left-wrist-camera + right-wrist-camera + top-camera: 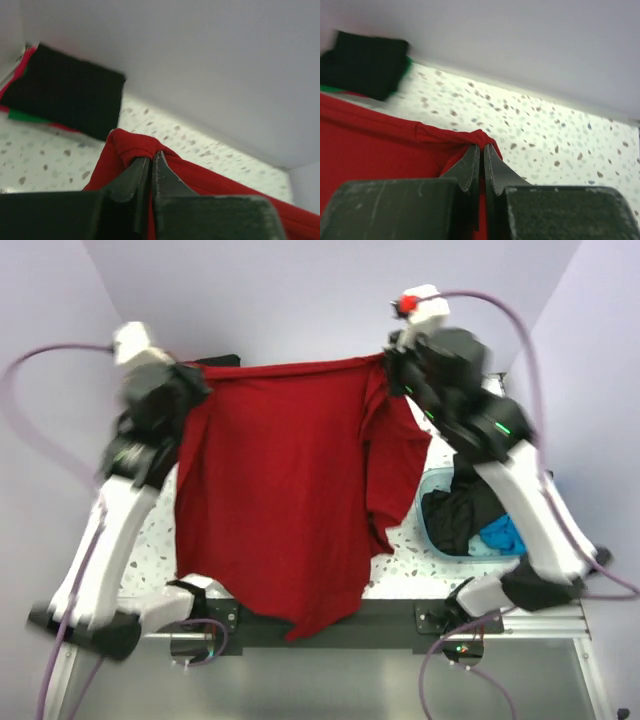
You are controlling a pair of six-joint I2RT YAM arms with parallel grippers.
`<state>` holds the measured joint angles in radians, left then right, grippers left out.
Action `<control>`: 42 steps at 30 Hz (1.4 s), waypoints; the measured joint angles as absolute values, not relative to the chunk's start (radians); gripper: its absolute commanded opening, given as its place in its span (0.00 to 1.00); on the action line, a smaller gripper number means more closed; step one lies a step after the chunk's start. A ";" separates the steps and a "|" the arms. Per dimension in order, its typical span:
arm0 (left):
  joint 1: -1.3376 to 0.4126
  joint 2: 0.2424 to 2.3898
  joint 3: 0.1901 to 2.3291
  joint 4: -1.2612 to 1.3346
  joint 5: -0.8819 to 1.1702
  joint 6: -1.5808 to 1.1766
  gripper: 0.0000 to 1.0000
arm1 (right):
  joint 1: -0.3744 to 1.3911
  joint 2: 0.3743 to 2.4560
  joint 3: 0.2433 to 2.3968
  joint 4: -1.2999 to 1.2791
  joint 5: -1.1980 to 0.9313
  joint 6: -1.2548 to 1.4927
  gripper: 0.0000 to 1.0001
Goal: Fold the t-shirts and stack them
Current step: Flatten the tshirt out
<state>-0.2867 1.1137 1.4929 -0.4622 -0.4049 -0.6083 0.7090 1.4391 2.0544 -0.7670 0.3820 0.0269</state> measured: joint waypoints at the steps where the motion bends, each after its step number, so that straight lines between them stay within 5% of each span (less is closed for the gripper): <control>1: -0.279 1.195 1.457 -0.442 -0.431 -0.613 0.79 | 0.647 1.498 2.020 -0.724 0.369 0.029 0.03; 2: -0.271 1.274 1.431 -0.429 -0.442 -0.616 1.00 | 0.598 1.574 2.000 -0.695 0.356 0.028 0.32; 3: -0.257 1.370 1.417 -0.427 -0.451 -0.619 1.00 | 0.558 1.660 2.000 -0.672 0.346 0.031 0.54; 5: -0.223 1.575 1.417 -0.432 -0.454 -0.627 1.00 | 0.506 1.856 2.052 -0.649 0.327 0.011 0.81; 7: -0.196 1.721 1.454 -0.491 -0.467 -0.636 1.00 | 0.476 2.103 2.224 -0.703 0.320 -0.003 0.99; 9: -0.176 1.793 1.470 -0.511 -0.479 -0.636 1.00 | 0.465 2.320 2.420 -0.754 0.316 -0.008 0.99; 12: -0.168 1.731 1.425 -0.476 -0.465 -0.633 1.00 | 0.467 2.379 2.389 -0.804 0.308 0.004 0.99; 19: -0.171 1.366 1.182 -0.328 -0.357 -0.633 1.00 | 0.485 1.906 1.745 -0.723 0.242 0.135 0.99; 26: -0.171 1.375 0.965 -0.266 -0.220 -0.633 1.00 | 0.492 1.569 1.425 -0.611 0.210 0.260 0.99; 34: -0.171 1.514 0.856 -0.245 -0.134 -0.635 1.00 | 0.493 1.852 1.412 -0.624 0.238 0.295 0.99; 42: -0.162 1.583 0.819 -0.211 -0.179 -0.646 1.00 | 0.451 2.168 1.737 -0.631 0.234 0.287 0.99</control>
